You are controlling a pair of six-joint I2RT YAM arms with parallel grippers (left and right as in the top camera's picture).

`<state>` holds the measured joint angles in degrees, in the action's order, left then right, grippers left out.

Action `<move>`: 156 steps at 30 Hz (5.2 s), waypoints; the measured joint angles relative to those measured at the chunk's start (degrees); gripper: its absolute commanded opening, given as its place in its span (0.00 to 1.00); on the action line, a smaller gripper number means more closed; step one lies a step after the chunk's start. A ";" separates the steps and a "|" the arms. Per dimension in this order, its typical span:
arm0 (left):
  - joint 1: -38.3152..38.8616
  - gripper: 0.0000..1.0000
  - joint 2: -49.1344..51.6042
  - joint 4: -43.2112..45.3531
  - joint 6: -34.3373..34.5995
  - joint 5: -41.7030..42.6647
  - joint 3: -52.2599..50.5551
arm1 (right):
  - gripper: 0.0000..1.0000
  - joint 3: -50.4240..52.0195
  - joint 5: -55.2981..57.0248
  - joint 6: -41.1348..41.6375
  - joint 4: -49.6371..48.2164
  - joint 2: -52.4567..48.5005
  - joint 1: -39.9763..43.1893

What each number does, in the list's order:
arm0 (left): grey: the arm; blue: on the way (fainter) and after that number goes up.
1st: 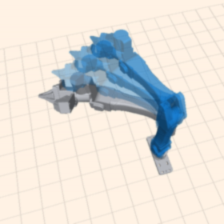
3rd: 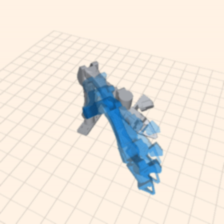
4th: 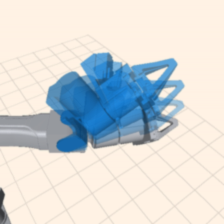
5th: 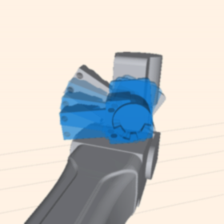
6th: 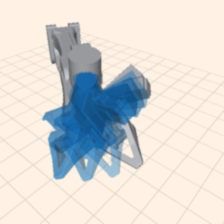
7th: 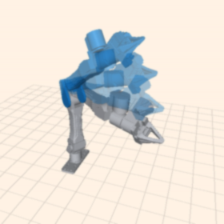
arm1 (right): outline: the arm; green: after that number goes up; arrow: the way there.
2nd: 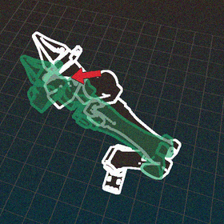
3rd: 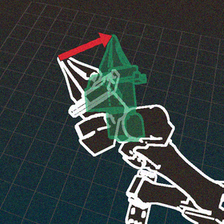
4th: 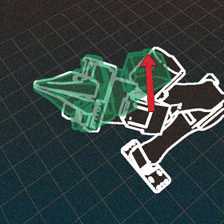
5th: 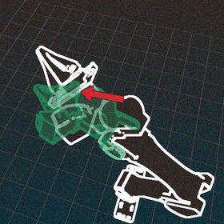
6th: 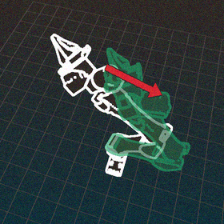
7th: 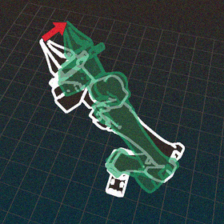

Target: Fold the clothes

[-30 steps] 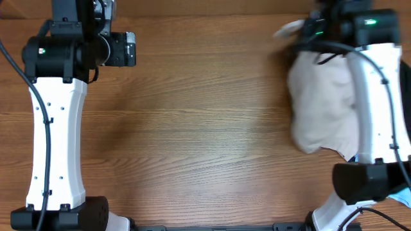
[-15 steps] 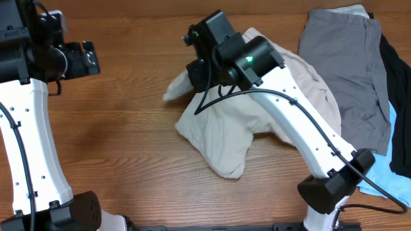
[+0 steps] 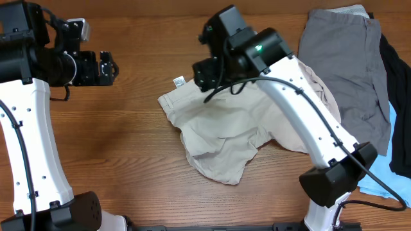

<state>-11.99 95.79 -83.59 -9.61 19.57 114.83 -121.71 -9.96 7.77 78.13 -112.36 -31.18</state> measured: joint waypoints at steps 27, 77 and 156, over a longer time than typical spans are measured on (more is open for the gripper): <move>19.91 0.82 28.63 14.71 23.69 -7.21 -16.04 | 0.84 0.02 -0.68 0.63 7.78 2.64 18.45; 20.15 0.04 28.79 29.49 33.38 -16.00 -13.99 | 0.80 0.39 0.09 1.07 9.16 2.64 16.37; 6.75 0.81 27.21 2.71 30.45 -25.00 13.14 | 0.66 42.45 9.27 3.65 -31.98 -4.94 17.16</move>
<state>-5.23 123.00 -80.88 20.84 -5.43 127.96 -79.26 -0.69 11.42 46.15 -117.30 -14.02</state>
